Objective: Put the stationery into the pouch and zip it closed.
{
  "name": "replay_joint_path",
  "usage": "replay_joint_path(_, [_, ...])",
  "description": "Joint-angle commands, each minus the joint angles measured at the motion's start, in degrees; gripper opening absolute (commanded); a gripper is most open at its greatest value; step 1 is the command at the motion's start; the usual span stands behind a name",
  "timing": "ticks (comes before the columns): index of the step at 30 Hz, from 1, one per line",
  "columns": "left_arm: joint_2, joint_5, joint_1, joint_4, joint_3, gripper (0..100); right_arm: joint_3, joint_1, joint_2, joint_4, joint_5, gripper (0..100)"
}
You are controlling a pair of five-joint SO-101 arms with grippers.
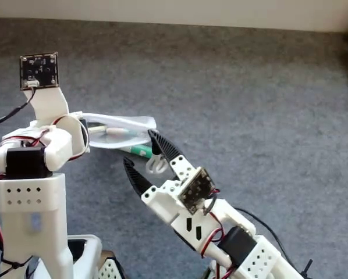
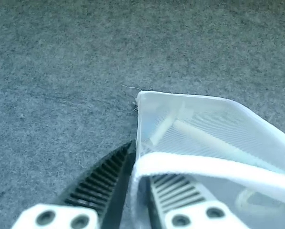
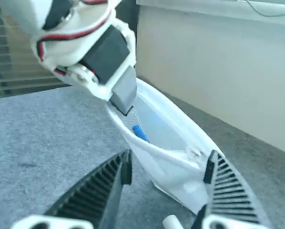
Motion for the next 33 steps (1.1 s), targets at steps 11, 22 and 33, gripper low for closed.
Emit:
replay_joint_path(11, [-0.75,6.77,-8.57,-2.64,-0.22,1,-8.66,-0.4,-2.07,11.3,-2.64,23.5])
replay_joint_path(22, [-0.84,9.58,-15.52,-4.31,-0.22,1,-8.84,-0.13,-1.1,11.21,-2.64,23.5])
replay_joint_path(33, [-0.84,9.58,-15.52,-4.31,-0.31,1,-19.38,9.36,26.59,10.15,-10.11,23.5])
